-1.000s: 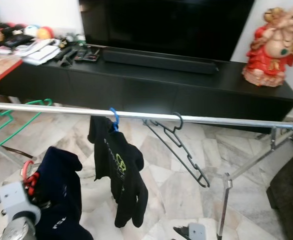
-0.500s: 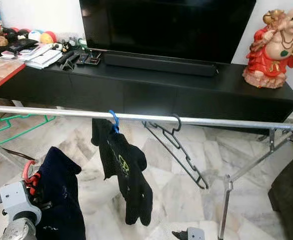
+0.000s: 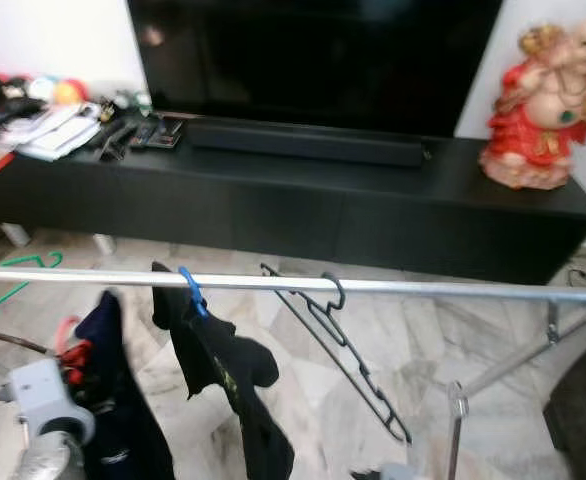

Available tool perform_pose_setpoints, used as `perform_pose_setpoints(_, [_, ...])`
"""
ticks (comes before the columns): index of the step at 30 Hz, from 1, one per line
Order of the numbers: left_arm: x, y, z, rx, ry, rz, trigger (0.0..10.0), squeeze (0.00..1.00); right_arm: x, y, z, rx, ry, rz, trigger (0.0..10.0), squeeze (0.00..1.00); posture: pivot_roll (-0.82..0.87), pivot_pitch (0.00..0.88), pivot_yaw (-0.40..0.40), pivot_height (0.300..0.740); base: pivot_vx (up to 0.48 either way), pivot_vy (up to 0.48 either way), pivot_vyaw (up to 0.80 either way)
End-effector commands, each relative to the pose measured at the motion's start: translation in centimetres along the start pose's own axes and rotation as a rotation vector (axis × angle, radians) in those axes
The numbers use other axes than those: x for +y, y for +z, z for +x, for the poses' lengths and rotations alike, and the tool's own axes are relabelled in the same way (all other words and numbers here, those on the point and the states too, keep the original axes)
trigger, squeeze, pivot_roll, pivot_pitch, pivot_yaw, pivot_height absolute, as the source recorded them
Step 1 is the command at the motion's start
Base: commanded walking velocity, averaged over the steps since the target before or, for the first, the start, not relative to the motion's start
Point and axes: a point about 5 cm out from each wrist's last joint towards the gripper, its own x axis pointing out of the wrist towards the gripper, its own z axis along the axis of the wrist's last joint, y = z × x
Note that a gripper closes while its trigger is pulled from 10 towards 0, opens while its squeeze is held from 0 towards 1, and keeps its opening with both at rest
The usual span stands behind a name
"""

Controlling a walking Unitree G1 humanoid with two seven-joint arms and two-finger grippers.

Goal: Hang hanger

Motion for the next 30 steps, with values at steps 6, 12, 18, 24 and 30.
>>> perform_pose_setpoints(6, [0.8,0.7,-0.6,-0.074,0.003,0.070,10.0,0.00,0.5,-0.4,0.0,0.017,0.034,-0.019,10.0,0.00,0.07,0.093,-0.052,0.740,0.000,0.000,0.00])
perform_pose_setpoints(12, [0.7,0.4,-1.6,-0.095,-0.028,0.104,10.0,0.00,0.3,-0.3,0.0,0.021,0.038,-0.034,10.0,0.00,0.07,0.093,-0.054,0.740,0.000,0.000,0.00])
perform_pose_setpoints(18, [1.2,-0.1,-2.6,-0.115,-0.063,0.199,10.0,0.00,1.0,-0.2,0.1,0.026,0.055,-0.065,10.0,0.00,0.08,0.098,-0.059,0.740,0.000,0.000,0.00])
perform_pose_setpoints(24, [1.5,1.7,-2.7,-0.204,-0.039,0.173,10.0,0.00,2.1,-0.6,0.2,0.034,0.065,-0.069,10.0,0.00,0.08,0.104,-0.066,0.740,0.000,0.000,0.00])
perform_pose_setpoints(30, [2.0,3.2,-2.9,-0.285,0.005,0.155,10.0,0.00,3.2,-1.4,0.2,0.048,0.085,-0.090,10.0,0.00,0.09,0.107,-0.072,0.740,0.000,0.000,0.00])
